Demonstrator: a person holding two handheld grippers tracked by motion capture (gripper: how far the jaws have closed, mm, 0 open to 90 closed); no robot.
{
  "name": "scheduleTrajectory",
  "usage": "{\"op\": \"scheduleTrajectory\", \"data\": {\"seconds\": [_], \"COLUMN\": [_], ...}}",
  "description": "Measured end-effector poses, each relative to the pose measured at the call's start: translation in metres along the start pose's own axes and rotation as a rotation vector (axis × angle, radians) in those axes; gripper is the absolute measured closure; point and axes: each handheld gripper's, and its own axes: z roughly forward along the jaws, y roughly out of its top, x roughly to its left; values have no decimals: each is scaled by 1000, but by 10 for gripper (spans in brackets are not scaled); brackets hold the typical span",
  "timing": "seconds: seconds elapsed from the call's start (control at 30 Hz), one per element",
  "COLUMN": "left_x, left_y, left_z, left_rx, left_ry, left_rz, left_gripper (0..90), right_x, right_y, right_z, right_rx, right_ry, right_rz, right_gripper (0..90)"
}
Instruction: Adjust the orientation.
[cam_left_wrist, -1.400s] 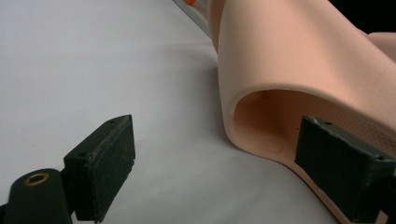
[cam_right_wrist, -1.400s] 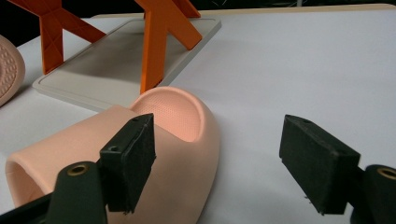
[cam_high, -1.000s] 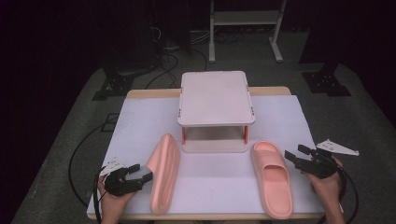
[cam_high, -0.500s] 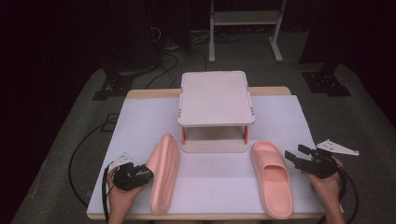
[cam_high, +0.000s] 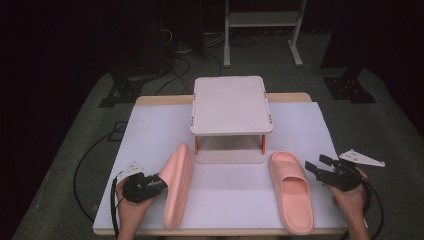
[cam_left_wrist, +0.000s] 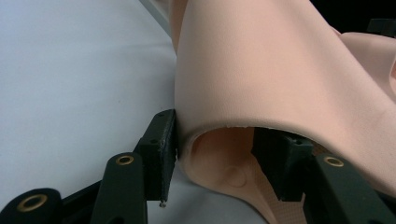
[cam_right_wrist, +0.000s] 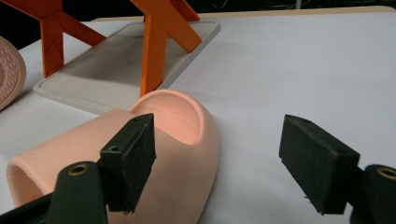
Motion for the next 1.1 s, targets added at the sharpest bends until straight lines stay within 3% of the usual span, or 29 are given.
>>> {"op": "scheduleTrajectory", "data": {"seconds": [0.5,1.1], "left_x": [-9,-35], "left_y": [8,23], "left_z": [7,45], "left_rx": [-21,-5], "left_ry": [-9,-50], "left_rz": [26,88], "left_gripper": [487,403], "right_x": [-1,-3], "right_y": [0,1], "right_z": [0,-5], "right_rx": [-4,-30], "right_ry": [1,29], "right_rz": [0,28], "right_gripper": [266,266]}}
